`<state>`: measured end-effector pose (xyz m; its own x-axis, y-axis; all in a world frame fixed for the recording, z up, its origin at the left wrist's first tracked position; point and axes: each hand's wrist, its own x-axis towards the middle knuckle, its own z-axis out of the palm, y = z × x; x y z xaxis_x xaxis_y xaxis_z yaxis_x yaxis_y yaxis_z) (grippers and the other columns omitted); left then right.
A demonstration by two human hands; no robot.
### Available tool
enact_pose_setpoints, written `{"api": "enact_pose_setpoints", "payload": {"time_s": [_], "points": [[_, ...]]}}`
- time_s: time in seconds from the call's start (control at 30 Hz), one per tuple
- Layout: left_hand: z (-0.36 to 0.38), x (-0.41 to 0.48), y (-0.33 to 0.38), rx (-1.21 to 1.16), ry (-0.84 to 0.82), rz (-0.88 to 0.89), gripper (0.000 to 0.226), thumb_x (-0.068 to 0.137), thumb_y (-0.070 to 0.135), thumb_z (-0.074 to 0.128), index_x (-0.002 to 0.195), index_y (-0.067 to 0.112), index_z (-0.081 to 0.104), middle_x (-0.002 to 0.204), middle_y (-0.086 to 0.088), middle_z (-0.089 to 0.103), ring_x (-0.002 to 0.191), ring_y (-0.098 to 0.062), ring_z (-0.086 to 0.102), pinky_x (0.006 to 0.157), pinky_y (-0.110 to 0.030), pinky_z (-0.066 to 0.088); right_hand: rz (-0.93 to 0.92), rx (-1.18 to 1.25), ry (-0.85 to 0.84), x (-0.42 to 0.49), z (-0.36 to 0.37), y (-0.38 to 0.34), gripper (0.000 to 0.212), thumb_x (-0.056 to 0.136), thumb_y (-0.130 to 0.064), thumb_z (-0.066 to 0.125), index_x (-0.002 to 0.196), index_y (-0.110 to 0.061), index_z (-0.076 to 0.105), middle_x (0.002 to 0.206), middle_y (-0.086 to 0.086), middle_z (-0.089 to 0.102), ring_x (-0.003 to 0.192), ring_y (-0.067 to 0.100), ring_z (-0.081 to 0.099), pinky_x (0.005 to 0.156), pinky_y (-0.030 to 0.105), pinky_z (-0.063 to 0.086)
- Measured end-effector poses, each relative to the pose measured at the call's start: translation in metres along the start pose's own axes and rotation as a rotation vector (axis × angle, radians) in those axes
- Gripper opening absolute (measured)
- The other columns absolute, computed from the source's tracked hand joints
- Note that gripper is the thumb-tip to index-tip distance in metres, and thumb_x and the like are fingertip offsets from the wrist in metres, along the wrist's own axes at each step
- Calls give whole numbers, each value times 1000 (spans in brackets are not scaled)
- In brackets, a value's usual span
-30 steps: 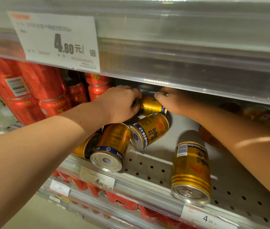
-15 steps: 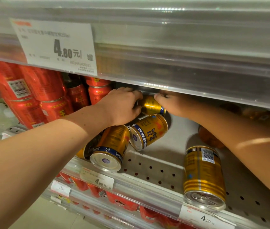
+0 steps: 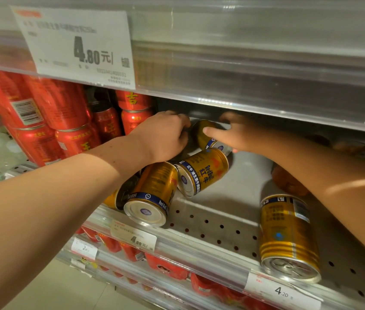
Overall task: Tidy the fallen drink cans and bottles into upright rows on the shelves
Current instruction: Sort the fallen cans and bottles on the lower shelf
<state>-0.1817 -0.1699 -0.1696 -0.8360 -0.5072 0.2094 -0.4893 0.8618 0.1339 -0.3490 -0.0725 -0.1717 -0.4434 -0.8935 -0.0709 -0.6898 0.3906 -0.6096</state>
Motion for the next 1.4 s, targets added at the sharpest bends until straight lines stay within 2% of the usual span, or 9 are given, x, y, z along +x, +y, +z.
{"api": "enact_pose_setpoints", "payload": {"time_s": [0.07,0.17,0.33,0.4,0.47,0.6,1.1,1.27,1.4], "points": [[-1,0,2,-10,3,-3,36,100,26,52,133,14,59,126,-14,63,117,-30,57,100,-44,47,51,50,-20,1,-1,-4,56,102,-48,49,146,-13,43,143,13,51,104,24,56,75,30,51],[-3,1,5,-4,-22,13,31,99,28,50,125,18,63,121,-12,65,112,-29,59,97,-44,48,88,80,-64,3,0,-10,50,106,-39,44,138,-1,51,137,22,57,118,38,61,81,38,51],[-6,-2,7,-11,-36,25,29,100,31,50,122,22,66,117,-8,67,106,-26,61,95,-45,50,135,166,-136,11,0,-17,42,108,-27,43,134,4,53,134,26,59,120,42,60,66,31,52],[-7,-4,5,-24,-38,40,29,101,34,49,120,23,68,114,-6,68,103,-24,62,94,-44,50,135,164,-141,15,0,-12,45,107,-32,46,136,2,53,135,26,58,121,41,60,78,40,58],[-8,-7,4,-43,-42,61,30,103,38,48,119,25,69,112,-3,68,102,-21,62,93,-42,50,129,136,-121,16,0,-5,53,104,-43,48,138,-2,53,134,23,59,120,39,61,93,49,56],[-8,-10,4,-45,-50,58,37,103,45,45,126,26,67,118,-4,67,108,-21,61,98,-41,48,65,114,-52,12,-1,4,54,103,-42,49,139,-2,50,129,25,61,113,42,63,94,52,55],[-10,-11,12,-21,-55,33,35,104,46,42,120,27,67,114,-4,65,107,-23,59,101,-45,45,-20,-108,106,10,-2,26,56,102,-53,42,121,-3,60,108,22,69,94,38,69,76,41,60],[-12,-12,15,-14,-39,23,36,104,46,42,124,26,65,118,-5,66,111,-24,59,102,-45,44,-43,-181,152,6,-6,31,56,103,-54,40,117,-4,61,103,21,69,90,38,68,60,27,48],[-11,-12,14,-14,-34,23,37,104,47,42,125,28,65,120,-3,66,114,-23,59,103,-45,44,-57,-174,152,-1,-9,35,54,104,-51,38,112,-3,60,93,19,67,82,36,66,56,22,40]]}}
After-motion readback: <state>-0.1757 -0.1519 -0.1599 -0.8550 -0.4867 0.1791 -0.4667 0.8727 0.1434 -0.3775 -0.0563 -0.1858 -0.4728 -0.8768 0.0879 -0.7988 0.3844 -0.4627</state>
